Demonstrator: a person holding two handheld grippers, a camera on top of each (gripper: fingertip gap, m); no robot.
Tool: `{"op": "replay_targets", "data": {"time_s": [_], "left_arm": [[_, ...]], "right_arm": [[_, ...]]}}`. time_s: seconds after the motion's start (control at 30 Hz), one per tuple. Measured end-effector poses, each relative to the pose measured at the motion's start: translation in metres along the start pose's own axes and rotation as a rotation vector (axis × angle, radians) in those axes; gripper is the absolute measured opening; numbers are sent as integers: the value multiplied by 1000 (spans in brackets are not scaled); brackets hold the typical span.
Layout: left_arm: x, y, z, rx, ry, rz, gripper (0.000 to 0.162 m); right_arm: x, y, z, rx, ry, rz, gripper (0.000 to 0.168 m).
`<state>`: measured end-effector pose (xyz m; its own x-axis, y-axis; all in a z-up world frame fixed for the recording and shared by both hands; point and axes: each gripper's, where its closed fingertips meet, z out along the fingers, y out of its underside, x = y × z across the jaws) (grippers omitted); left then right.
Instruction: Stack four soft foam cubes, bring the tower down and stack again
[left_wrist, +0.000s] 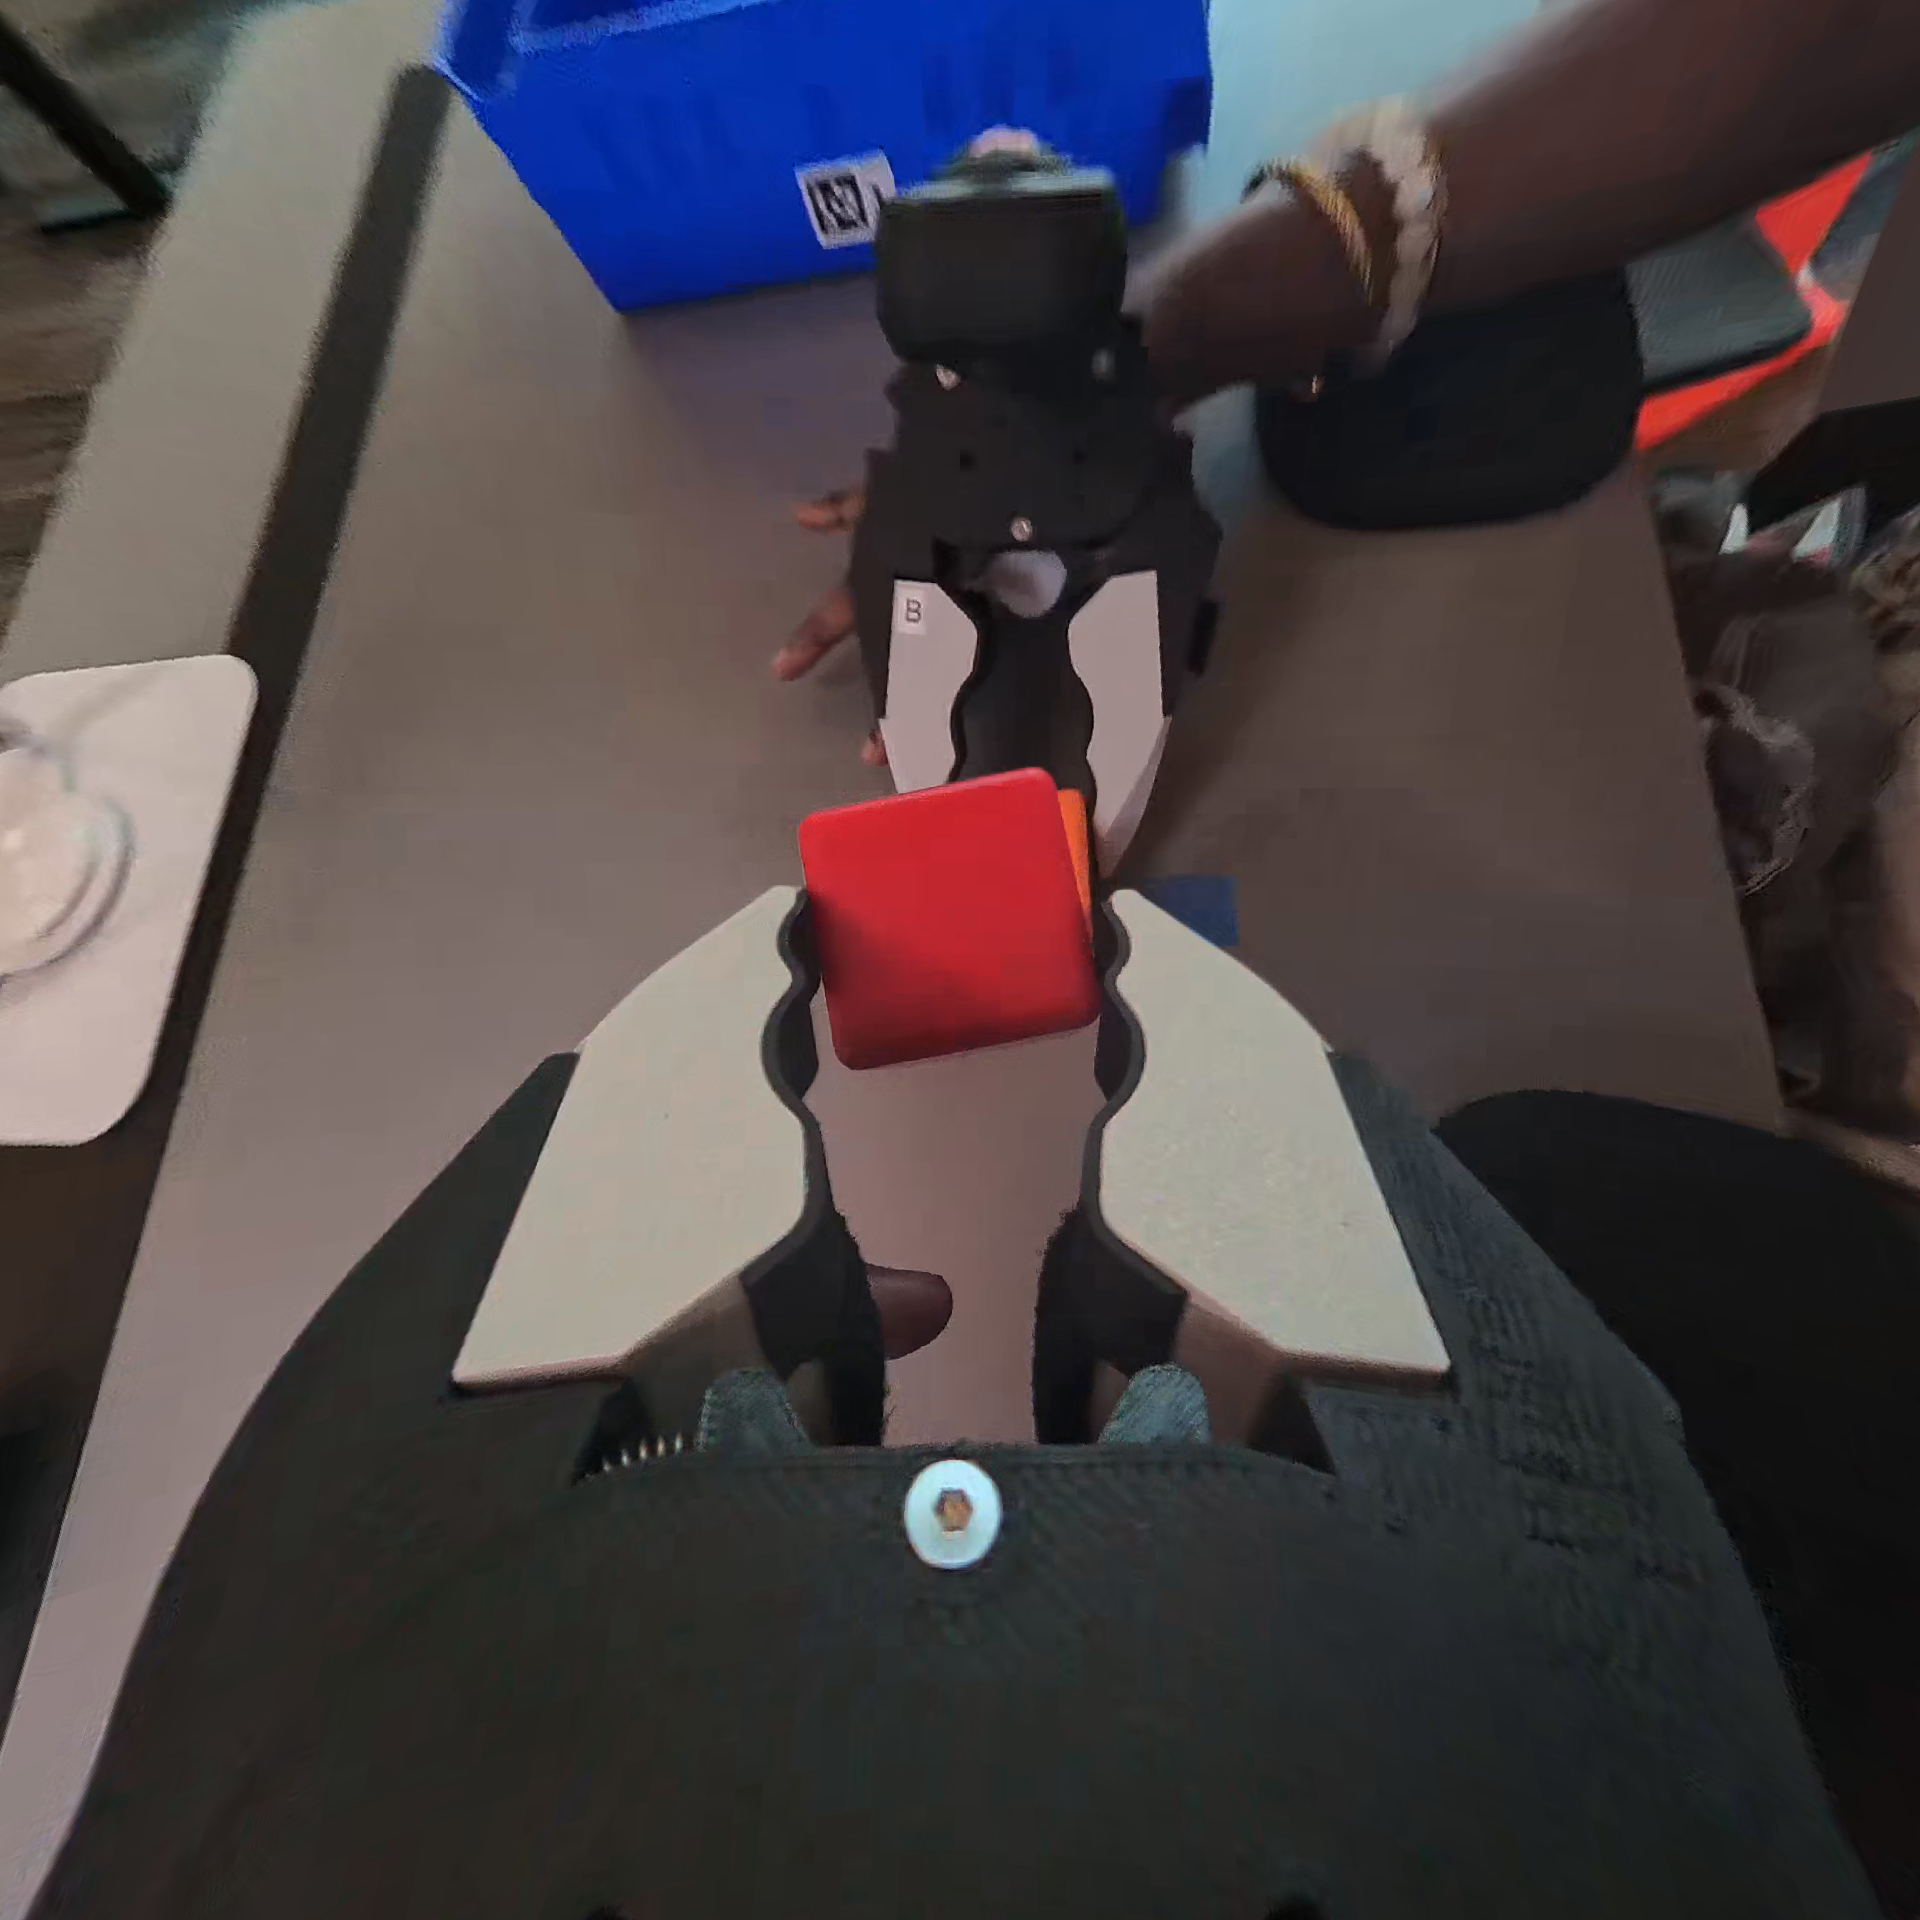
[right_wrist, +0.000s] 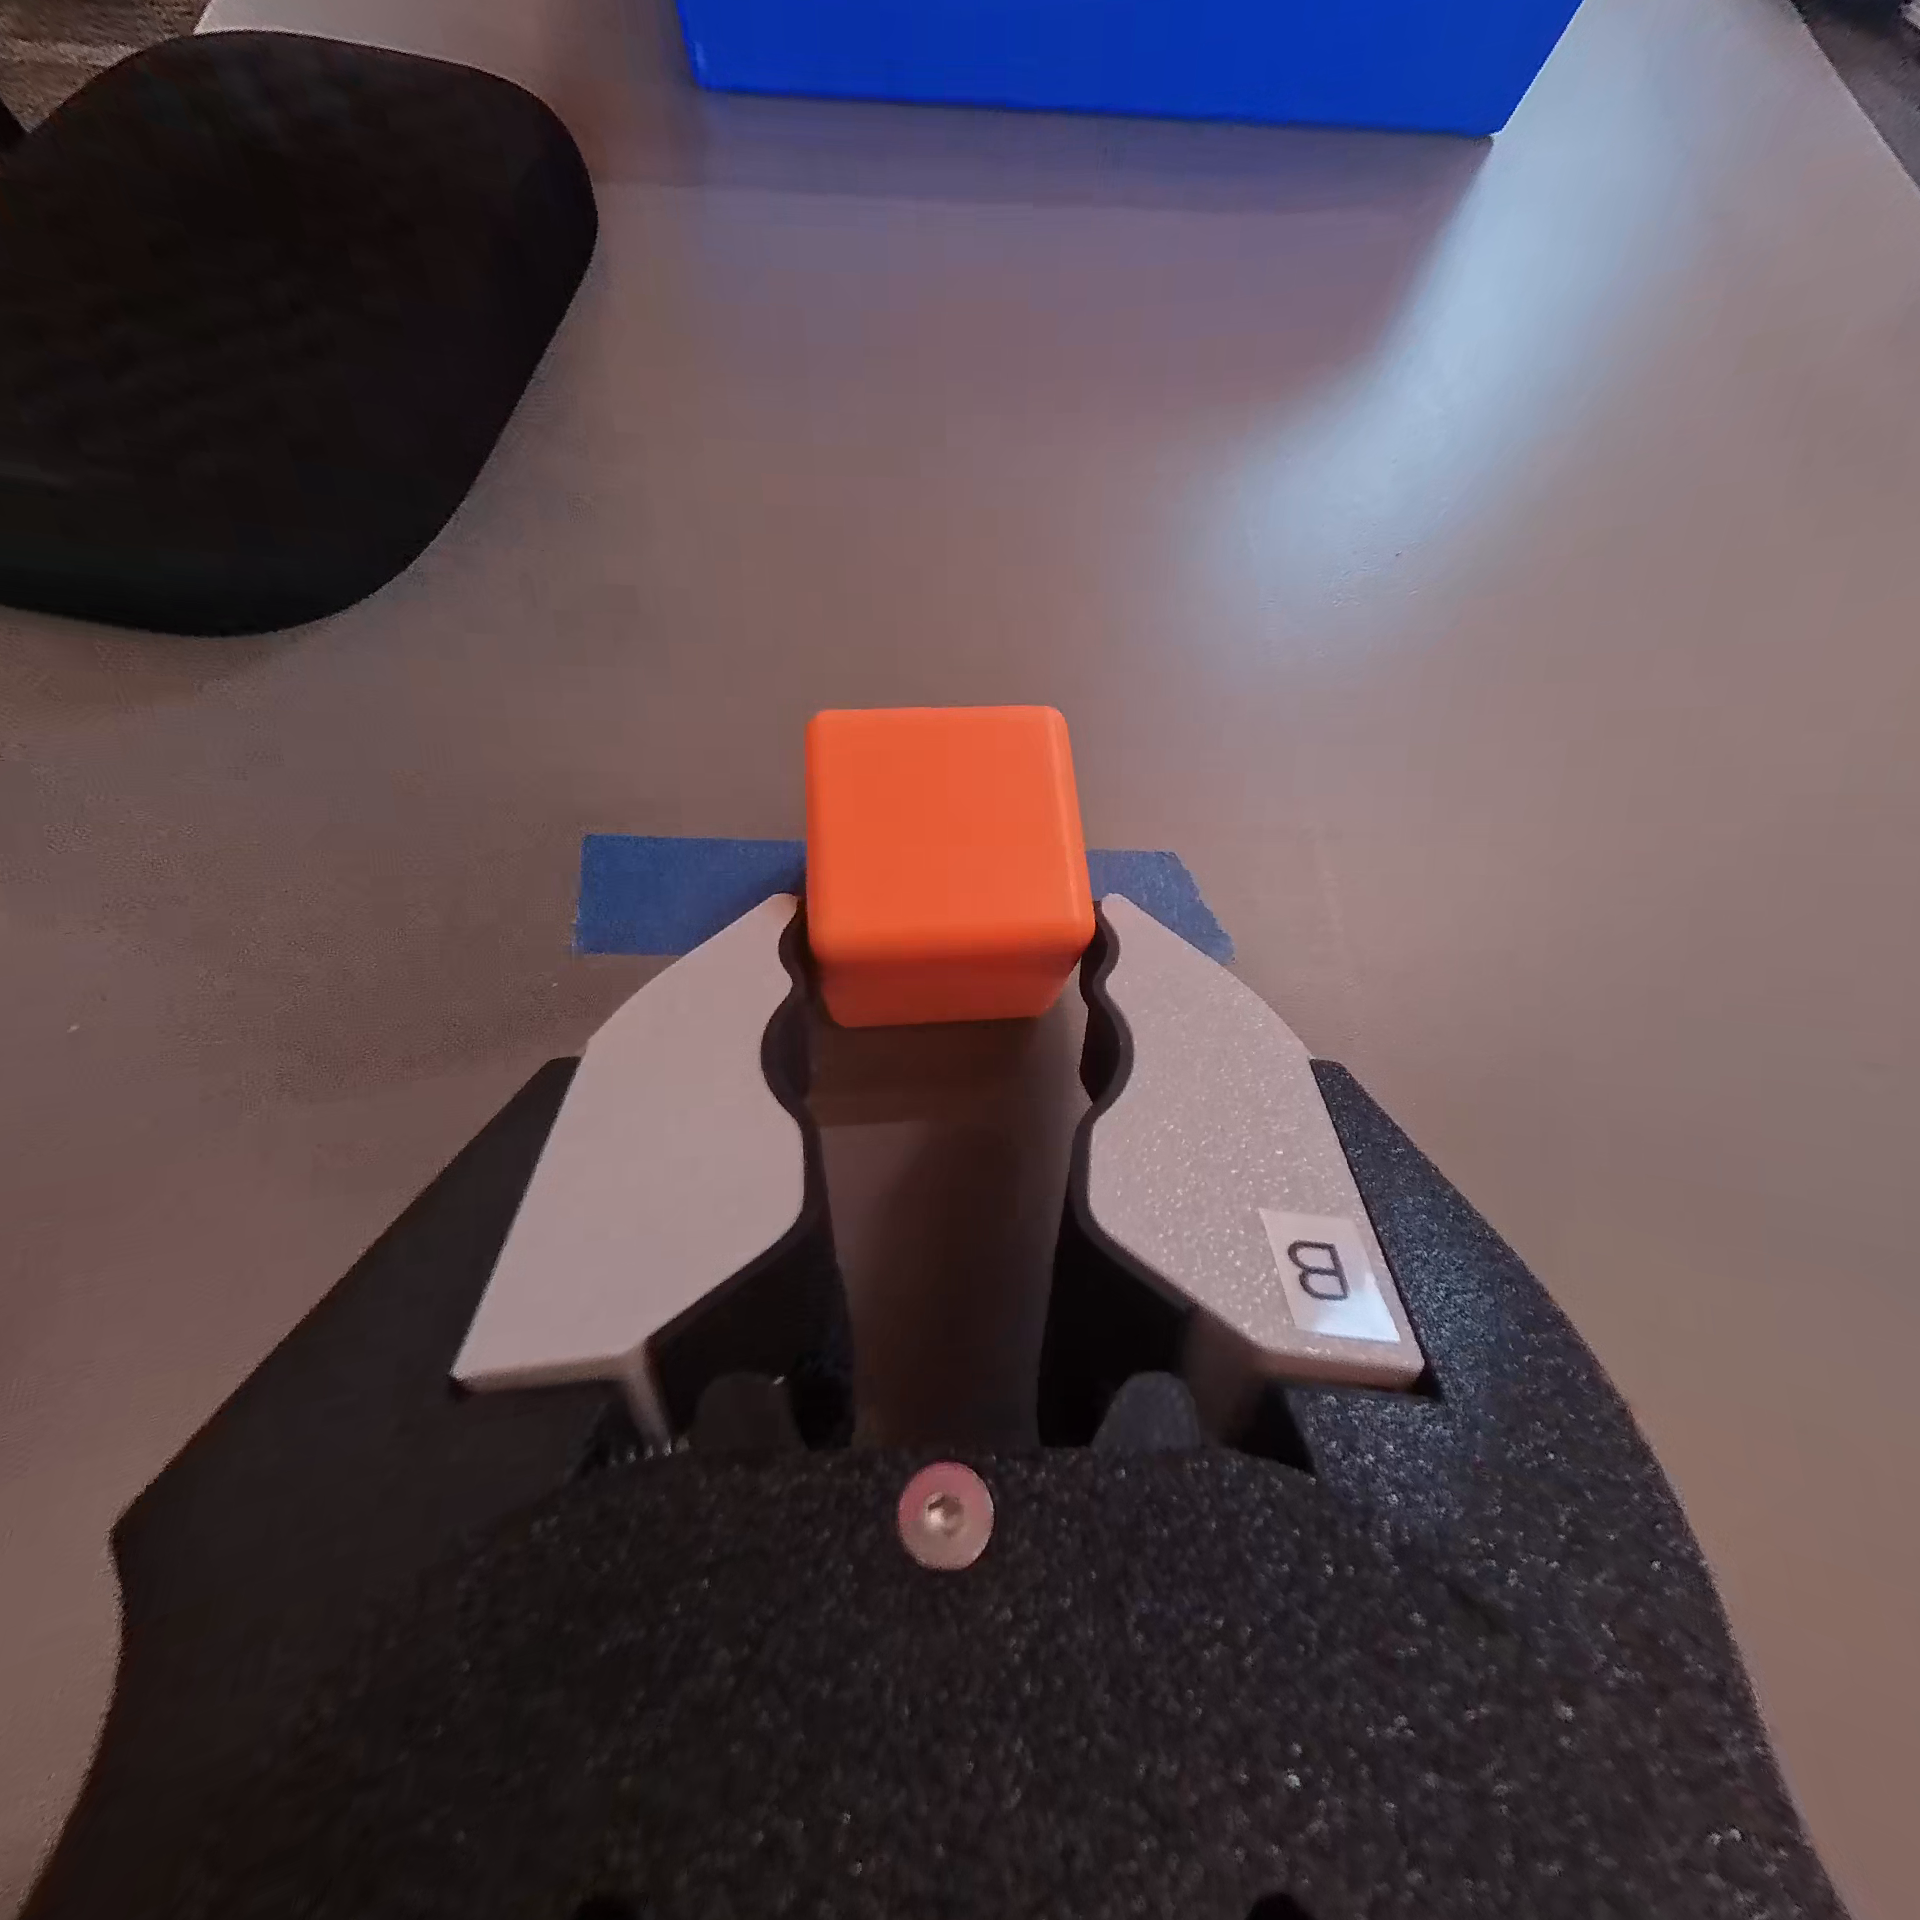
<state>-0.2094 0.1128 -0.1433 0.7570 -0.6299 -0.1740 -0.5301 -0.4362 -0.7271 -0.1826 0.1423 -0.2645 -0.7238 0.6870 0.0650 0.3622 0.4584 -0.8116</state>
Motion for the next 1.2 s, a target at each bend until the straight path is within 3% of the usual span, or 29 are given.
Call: {"op": "replay_targets", "data": {"time_s": [0.17, 0.5, 0.87, 0.93, 0.97, 1.1, 1.2], "left_arm": [[7, 6, 52, -74, 133, 6, 51], [16, 20, 85, -118, 237, 21, 51], [16, 21, 85, -75, 212, 27, 51], [16, 21, 85, -79, 195, 26, 51], [16, 21, 85, -77, 187, 25, 51], [16, 21, 85, -69, 170, 27, 51], [11, 24, 81, -91, 97, -4, 58]], "right_arm": [[0, 0, 0, 0, 1, -2, 49], [-1, -1, 0, 1, -4, -5, 50], [0, -2, 0, 7, -5, 1, 50], [0, -7, -3, 52, -10, 24, 70], [1, -13, -6, 93, -15, 48, 71], [4, -28, -10, 178, 24, 37, 49], [4, -27, -10, 181, 24, 42, 49]]}}
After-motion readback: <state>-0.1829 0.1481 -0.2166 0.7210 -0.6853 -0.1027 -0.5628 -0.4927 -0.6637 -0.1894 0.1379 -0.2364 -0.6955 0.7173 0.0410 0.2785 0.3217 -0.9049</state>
